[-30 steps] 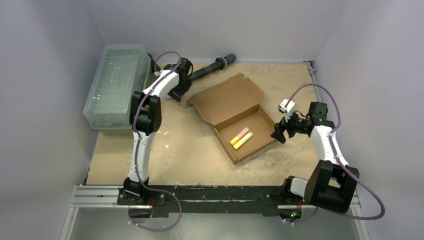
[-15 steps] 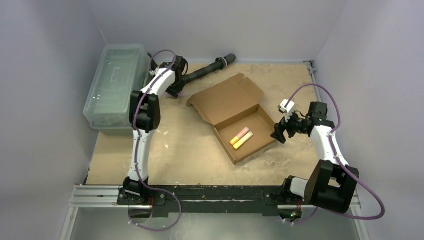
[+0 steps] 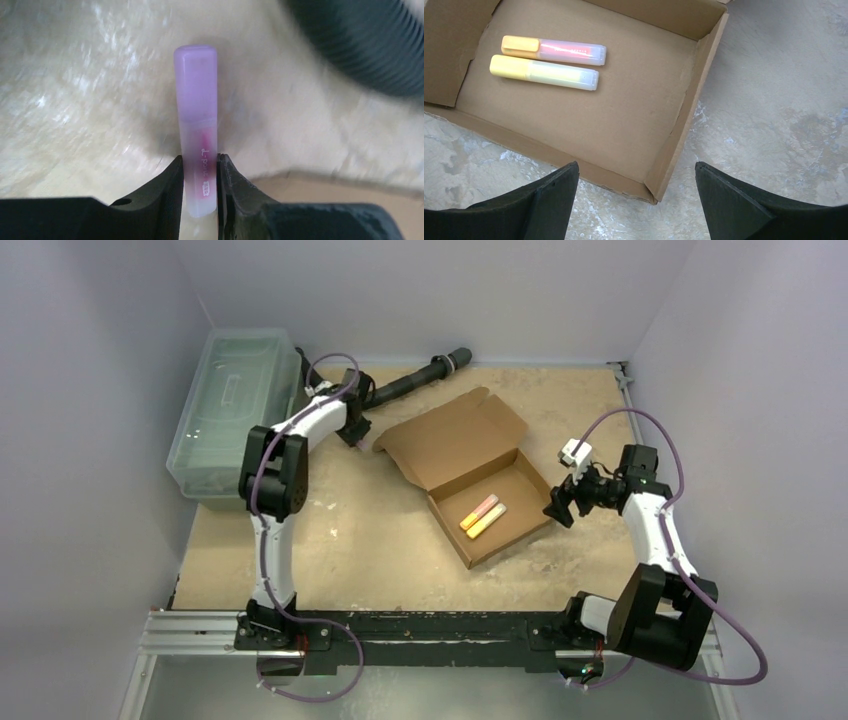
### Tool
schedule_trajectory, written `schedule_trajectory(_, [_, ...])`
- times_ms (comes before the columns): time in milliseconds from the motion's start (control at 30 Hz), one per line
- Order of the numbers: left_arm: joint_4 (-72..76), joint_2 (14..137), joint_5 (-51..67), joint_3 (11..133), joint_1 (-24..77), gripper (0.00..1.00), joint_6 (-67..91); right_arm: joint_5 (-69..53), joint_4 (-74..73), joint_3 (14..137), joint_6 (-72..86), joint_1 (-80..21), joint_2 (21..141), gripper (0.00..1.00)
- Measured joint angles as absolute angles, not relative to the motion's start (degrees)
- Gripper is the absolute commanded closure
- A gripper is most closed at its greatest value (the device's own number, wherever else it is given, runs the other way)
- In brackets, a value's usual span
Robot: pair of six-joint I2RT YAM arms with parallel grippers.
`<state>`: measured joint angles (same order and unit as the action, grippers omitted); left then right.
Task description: Fold the paper box
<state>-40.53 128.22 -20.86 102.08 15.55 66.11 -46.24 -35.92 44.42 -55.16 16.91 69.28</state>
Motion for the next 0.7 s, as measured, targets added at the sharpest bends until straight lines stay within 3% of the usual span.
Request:
schedule_trajectory(200, [-22.4, 106.5, -14.8, 74.8, 17.5, 1.0, 49.8, -46.7, -36.4, 44.4, -55.4, 17.4, 68.9, 0.11])
schedule_trajectory(367, [-6.0, 85.4, -1.6, 56.9, 17.0, 1.0, 37.3, -47.5, -36.6, 44.4, -55.7, 17.7, 68.9, 0.11])
schedule_trajectory(533, [8.6, 75.3, 15.9, 48.4, 18.9, 1.0, 31.8, -47.5, -36.6, 44.4, -55.7, 17.8, 68.9, 0.1])
schedule_trajectory(700, [12.5, 74.9, 24.5, 47.3, 29.8, 1.0, 27.0, -47.5, -36.6, 44.4, -55.5, 17.8, 68.3, 0.1])
